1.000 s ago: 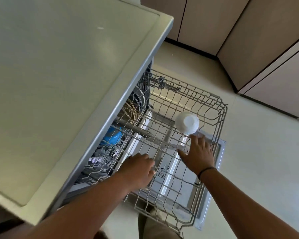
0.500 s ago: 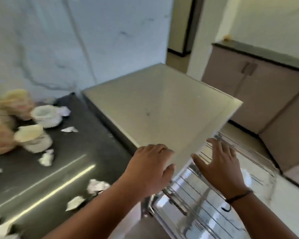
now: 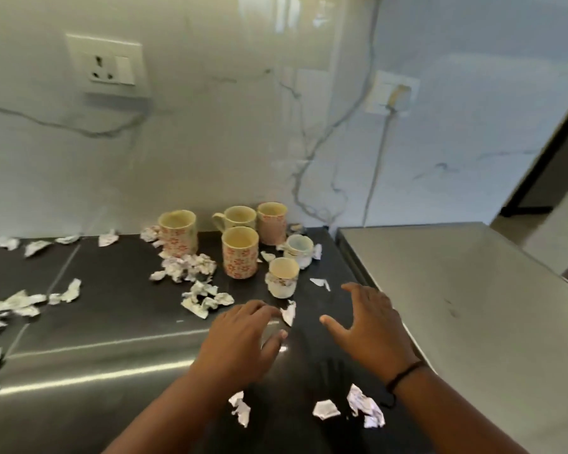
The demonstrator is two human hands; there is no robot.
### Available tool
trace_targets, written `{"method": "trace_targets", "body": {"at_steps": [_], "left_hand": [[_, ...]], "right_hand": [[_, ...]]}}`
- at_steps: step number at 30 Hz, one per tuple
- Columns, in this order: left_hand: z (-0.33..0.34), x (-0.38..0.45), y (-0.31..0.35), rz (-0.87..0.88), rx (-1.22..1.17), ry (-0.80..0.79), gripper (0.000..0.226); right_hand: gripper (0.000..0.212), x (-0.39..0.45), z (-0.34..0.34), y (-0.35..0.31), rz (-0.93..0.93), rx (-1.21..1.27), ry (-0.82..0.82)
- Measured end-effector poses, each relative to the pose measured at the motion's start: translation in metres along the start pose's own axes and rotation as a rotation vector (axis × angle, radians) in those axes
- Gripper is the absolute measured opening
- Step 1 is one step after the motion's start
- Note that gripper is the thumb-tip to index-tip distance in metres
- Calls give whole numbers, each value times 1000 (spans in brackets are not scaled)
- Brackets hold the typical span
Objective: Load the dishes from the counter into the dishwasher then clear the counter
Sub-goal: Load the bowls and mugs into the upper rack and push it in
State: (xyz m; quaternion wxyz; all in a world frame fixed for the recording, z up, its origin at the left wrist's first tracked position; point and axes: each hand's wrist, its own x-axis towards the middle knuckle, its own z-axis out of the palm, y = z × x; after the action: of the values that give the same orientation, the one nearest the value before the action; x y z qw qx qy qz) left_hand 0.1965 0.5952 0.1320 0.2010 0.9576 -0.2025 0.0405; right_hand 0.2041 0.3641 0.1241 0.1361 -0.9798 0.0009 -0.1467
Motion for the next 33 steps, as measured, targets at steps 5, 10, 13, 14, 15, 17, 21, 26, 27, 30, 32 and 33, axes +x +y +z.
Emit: {"method": "trace_targets", "body": {"at_steps": [5,10,13,14,15,17,21,26,27,30,32,33], "left_hand": [[8,5,-34,-138,37,-42,46],[24,14,-51,-243,73,-117,59],[35,19,-60,-280,77,-131,57],[39,20,-62,-284,85,-126,52],[42,21,-65,-288,96,-120,54],[47,20,-67,-290,104,-114,69],[60,13,-68,-330,69,-146,90],[70,7,-68,-339,99,-218,102],[70,7,-68,-336,103,-223,102],[65,11,-63,-339,110,-199,88],[63,19,-50,-298,93,-166,73],[63,24,-40,-256,73,-157,71]], "right_hand": [[73,45,38,-23,-35,64,-178],[83,84,71,-37,51,243,-298],[88,104,89,-43,100,375,-265],[89,108,94,-45,111,405,-246],[89,111,99,-46,117,425,-234],[86,115,109,-49,130,470,-212],[81,115,116,-52,197,598,-184],[75,102,87,-49,142,761,-158],[74,96,76,-47,139,806,-160],[70,73,45,-36,165,960,-158],[67,51,25,-26,194,1073,-123],[66,38,16,-20,209,1111,-87]]}}
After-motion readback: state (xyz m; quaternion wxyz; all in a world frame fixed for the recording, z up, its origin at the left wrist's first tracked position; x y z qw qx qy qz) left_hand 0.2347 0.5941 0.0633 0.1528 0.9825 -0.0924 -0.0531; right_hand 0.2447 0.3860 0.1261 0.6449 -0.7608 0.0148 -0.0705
